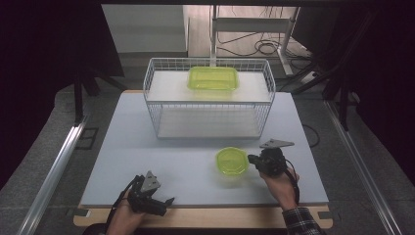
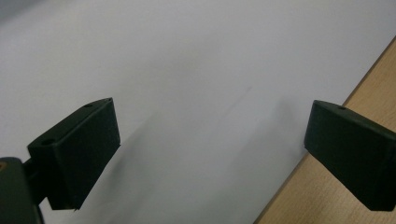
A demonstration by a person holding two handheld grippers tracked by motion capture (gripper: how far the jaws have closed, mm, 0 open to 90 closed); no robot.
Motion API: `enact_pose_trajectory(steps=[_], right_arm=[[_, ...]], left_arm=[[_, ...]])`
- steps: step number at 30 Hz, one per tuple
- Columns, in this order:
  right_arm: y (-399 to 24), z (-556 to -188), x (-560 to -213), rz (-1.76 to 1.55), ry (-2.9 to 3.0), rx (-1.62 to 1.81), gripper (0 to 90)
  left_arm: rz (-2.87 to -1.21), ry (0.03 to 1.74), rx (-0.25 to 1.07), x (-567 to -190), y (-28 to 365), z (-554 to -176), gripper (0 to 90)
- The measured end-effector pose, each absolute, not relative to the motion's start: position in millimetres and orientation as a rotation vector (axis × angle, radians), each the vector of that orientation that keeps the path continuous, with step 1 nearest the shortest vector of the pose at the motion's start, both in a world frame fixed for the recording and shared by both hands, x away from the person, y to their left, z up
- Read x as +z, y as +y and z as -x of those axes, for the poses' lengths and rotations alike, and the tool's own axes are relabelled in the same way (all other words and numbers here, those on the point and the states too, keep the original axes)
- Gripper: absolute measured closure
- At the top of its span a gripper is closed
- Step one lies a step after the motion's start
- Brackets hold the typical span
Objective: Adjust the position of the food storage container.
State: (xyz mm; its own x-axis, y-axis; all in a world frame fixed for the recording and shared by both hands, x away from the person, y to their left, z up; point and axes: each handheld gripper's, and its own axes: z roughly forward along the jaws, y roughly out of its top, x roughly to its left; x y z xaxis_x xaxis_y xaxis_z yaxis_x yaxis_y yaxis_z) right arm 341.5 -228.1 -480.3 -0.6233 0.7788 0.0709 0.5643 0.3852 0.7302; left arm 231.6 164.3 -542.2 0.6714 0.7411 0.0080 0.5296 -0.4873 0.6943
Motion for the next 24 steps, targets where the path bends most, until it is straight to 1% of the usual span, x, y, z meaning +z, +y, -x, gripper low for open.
enact_pose_trajectory(steps=[2,18,24], right_arm=[[-218,-342,-481,-1.158,2.387,1.078,88.0],[-176,-347,-488,-1.061,2.468,1.087,88.0],[-179,-346,-488,-1.053,2.458,1.077,86.8]], left_arm=[[-2.209,0.974,0.405,-542,165,-232,3.1],[-2.206,0.975,0.405,-541,165,-231,3.2],[-2.202,0.976,0.409,-540,165,-231,3.4]])
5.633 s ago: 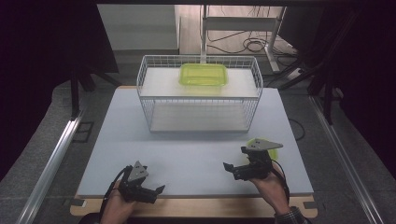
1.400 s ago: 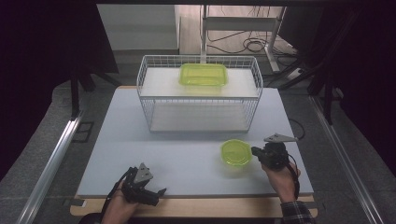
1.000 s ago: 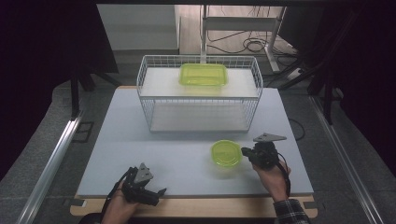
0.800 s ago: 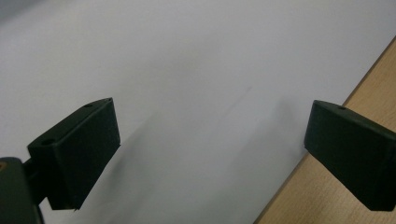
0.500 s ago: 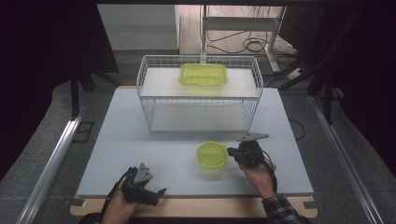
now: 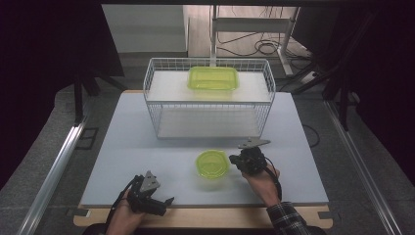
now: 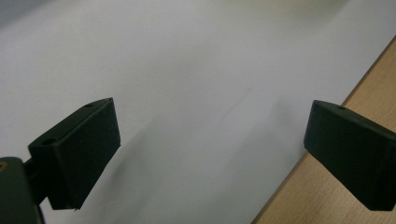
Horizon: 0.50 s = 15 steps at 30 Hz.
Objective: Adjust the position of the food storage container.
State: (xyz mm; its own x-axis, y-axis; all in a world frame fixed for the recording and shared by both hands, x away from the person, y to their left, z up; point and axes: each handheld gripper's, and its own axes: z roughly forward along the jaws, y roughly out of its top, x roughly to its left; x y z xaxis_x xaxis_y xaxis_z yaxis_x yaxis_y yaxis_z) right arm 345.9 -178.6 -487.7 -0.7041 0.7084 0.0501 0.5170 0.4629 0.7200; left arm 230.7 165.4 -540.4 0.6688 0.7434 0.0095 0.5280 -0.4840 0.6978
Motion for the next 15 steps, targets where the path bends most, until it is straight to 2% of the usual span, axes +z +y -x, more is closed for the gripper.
enact_pose_trajectory(steps=[7,15], right_arm=[[-191,-340,-483,-1.065,2.437,1.115,80.7],[-204,-330,-479,-1.03,2.436,1.128,64.6]], left_arm=[[-2.162,0.979,0.422,-536,167,-229,3.5],[-2.112,0.986,0.39,-533,168,-229,3.7]])
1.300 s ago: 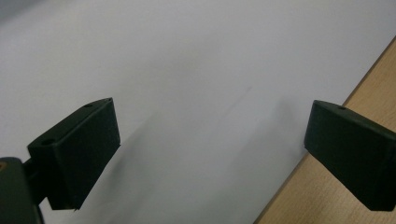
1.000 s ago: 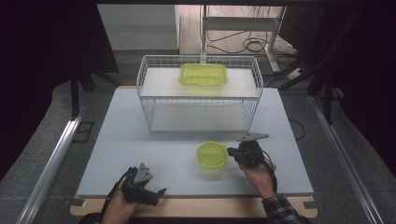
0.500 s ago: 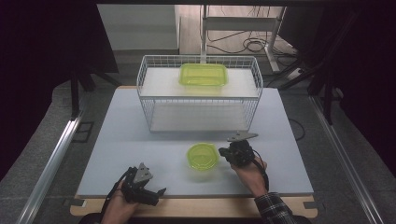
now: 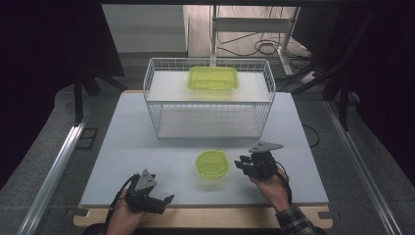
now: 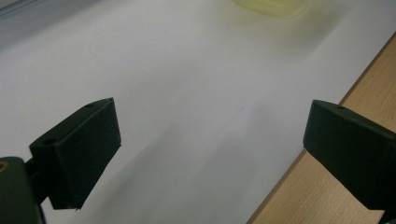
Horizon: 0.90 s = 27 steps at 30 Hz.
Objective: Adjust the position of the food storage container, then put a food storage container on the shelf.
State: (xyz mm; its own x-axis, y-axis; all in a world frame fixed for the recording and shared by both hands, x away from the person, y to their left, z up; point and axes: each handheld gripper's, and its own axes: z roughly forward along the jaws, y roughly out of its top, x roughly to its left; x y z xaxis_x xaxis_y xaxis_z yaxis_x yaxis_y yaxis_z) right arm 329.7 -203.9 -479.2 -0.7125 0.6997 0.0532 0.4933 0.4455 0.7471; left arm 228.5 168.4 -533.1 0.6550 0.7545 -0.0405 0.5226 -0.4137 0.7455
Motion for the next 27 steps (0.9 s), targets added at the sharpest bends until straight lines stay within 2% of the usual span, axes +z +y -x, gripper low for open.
enact_pose_trajectory(steps=[1,4,5,6,8,9,10,11,12,17,27], right_arm=[[-206,-327,-479,-1.013,2.434,1.119,59.7],[-207,-325,-479,-1.01,2.432,1.116,55.0],[-207,-324,-481,-1.01,2.435,1.117,48.9],[-207,-324,-481,-1.01,2.435,1.117,48.9],[-207,-322,-483,-1.007,2.436,1.113,43.0],[-208,-321,-485,-0.998,2.44,1.113,36.5],[-208,-321,-485,-0.998,2.44,1.113,36.5],[-208,-320,-487,-0.988,2.443,1.12,30.7],[-208,-320,-487,-0.988,2.443,1.12,30.7],[-210,-319,-492,-0.987,2.459,1.143,19.0],[-211,-324,-494,-1.017,2.462,1.167,7.9]], left_arm=[[-2.117,0.984,0.391,-533,168,-229,3.8],[-2.129,0.975,0.399,-534,167,-228,3.8],[-2.139,0.964,0.413,-535,166,-228,3.8],[-2.139,0.964,0.413,-535,166,-228,3.7],[-2.149,0.959,0.421,-536,165,-228,3.7],[-2.15,0.957,0.421,-536,164,-228,3.6],[-2.157,0.952,0.424,-536,164,-228,3.6],[-2.161,0.949,0.426,-537,164,-228,3.6],[-2.161,0.949,0.426,-537,164,-228,3.5],[-2.165,0.949,0.428,-537,164,-228,3.5],[-2.169,0.948,0.43,-538,164,-228,3.5]])
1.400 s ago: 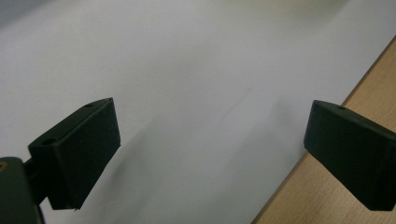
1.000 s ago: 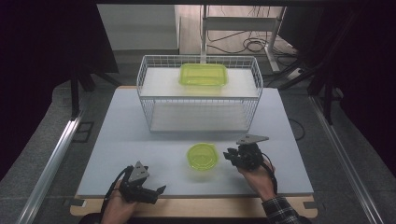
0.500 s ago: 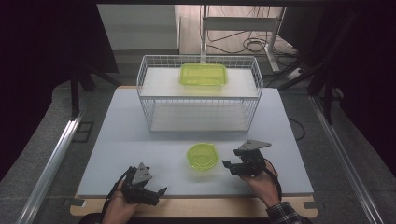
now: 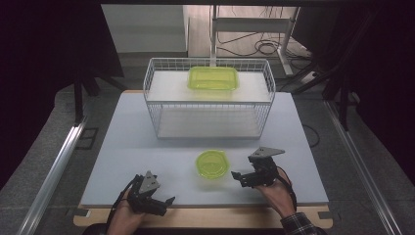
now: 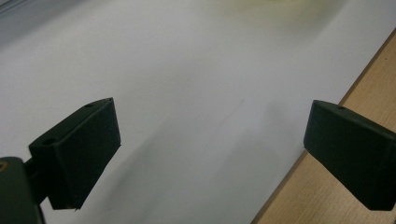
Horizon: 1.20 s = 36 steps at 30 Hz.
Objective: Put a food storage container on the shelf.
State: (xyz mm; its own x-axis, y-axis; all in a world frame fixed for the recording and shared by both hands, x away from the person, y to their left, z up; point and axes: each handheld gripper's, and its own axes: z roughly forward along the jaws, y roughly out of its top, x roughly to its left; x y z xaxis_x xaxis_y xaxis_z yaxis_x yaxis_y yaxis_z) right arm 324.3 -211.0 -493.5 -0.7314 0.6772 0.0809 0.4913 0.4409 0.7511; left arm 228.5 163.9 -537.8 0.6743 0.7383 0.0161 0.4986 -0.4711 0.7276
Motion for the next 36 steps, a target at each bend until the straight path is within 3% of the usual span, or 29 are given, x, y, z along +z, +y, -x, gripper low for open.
enact_pose_trajectory(steps=[22,29,36], right_arm=[[-205,-337,-483,-1.161,2.479,1.239,3.8],[-202,-343,-479,-1.201,2.503,1.271,18.2],[-193,-353,-479,-1.23,2.558,1.303,38.6]], left_arm=[[-2.205,0.939,0.418,-541,161,-229,3.4],[-2.215,0.935,0.418,-541,160,-229,3.4],[-2.22,0.93,0.418,-541,160,-229,3.4]])
